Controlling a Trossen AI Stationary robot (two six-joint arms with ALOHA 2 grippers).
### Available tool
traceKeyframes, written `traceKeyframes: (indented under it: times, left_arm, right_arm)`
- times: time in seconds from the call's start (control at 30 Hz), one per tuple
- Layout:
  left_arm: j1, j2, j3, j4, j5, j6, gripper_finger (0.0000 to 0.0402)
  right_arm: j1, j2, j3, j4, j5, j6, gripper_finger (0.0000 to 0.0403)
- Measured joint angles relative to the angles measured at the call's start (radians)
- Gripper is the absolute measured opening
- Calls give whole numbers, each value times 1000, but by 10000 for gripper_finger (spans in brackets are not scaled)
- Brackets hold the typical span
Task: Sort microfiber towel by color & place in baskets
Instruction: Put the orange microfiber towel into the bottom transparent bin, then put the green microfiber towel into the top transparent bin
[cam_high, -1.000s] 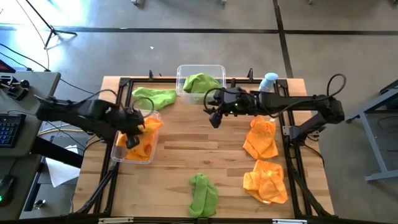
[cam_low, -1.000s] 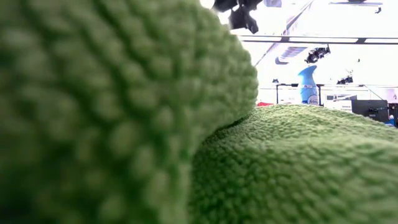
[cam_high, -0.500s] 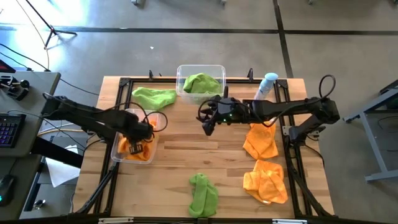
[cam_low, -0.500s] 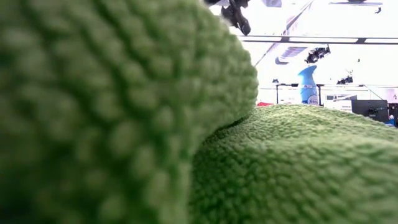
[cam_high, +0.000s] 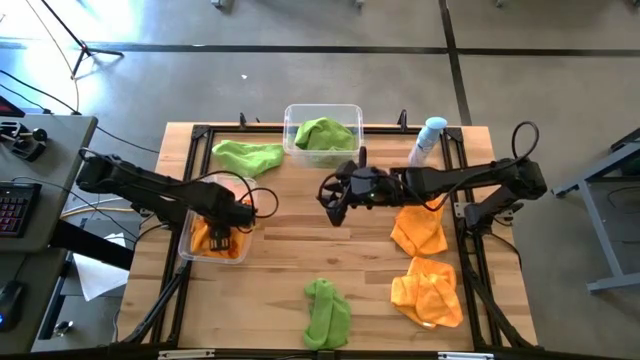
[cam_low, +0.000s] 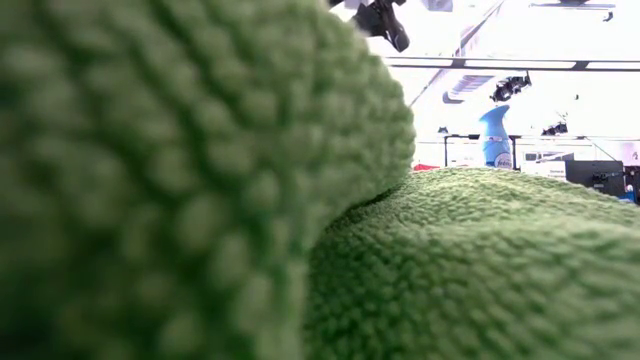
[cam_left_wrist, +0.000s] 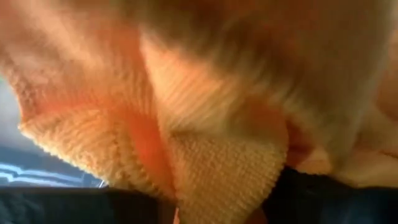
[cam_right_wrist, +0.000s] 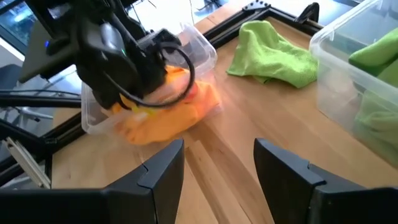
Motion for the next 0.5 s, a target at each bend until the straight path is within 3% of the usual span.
traceKeyframes:
  times: [0.27, 0.5]
  left_arm:
    - [0, -90, 163, -213, -59, -73, 188]
    - [0, -161, 298, -287, -58, -146, 187]
  right_arm:
    - [3, 0, 0, -30, 0, -5, 188]
    - [3, 0, 0, -81, 0, -30, 188]
